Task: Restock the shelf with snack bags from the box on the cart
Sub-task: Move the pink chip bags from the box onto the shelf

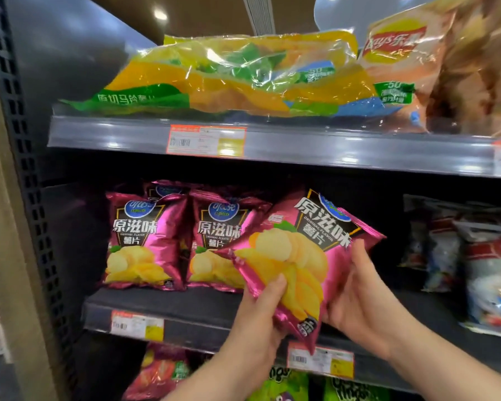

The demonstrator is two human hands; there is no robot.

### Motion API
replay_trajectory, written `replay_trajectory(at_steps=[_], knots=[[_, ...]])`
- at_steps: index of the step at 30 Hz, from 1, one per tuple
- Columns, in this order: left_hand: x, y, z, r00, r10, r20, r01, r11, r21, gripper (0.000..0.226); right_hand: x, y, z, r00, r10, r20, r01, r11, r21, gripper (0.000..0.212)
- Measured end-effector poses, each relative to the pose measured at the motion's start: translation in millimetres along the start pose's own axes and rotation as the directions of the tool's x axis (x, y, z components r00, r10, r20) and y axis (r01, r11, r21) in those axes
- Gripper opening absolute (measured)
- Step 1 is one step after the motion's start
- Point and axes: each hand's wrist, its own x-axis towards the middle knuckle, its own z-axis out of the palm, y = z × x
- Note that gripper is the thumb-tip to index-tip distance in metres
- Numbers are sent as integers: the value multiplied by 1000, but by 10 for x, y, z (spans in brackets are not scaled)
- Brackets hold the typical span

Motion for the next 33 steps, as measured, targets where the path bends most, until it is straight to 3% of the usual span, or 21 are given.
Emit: replay_trajectory(at_steps=[3, 5, 8, 10, 12, 14, 17, 21, 24, 27, 29, 31, 33], knots=[[72, -15, -24, 998, -42, 44, 30, 966, 257, 71, 97, -41, -124, 988, -47, -150, 33, 995, -92, 95], [102, 29, -84, 999, -5, -41, 21, 911, 411, 61, 167, -130, -227, 961, -156, -229, 122, 980, -155, 102], [159, 190, -293, 920, 327, -215, -161, 816, 555, 27, 260, -298, -399, 890, -319, -327, 200, 916, -347, 115], [214, 378, -470, 844, 492, -214, -214, 674, 707, 36, 354, -393, -534, 864, -347, -363, 149, 868, -474, 103], [307, 560, -606, 817, 533, -220, -131, 543, 830, 71, 493, -453, -662, 864, -343, -368, 82, 817, -570, 89], [397, 709, -670, 829, 505, -241, -41, 484, 874, 97, 646, -462, -724, 872, -336, -357, 42, 777, -629, 75], [510, 796, -705, 877, 425, -226, -4, 477, 879, 111, 831, -413, -712, 903, -276, -328, -2, 762, -648, 78], [614, 787, -757, 910, 310, -276, 44, 589, 807, 107, 1006, -307, -706, 930, -211, -300, -26, 778, -628, 129], [693, 778, -808, 925, 238, -296, 71, 657, 750, 112, 1067, -275, -726, 952, -150, -266, -46, 790, -611, 138], [734, 761, -845, 938, 200, -284, 88, 655, 751, 114, 1032, -314, -660, 974, -97, -204, -67, 741, -669, 132], [738, 757, -862, 945, 193, -264, 96, 607, 789, 110, 1043, -331, -668, 981, -52, -185, -91, 721, -687, 112], [770, 741, -912, 941, 221, -255, 103, 533, 840, 127, 1050, -351, -685, 978, -28, -205, -125, 709, -694, 95], [814, 732, -975, 937, 240, -254, 108, 493, 863, 138, 1031, -381, -660, 975, -1, -223, -164, 675, -719, 110]])
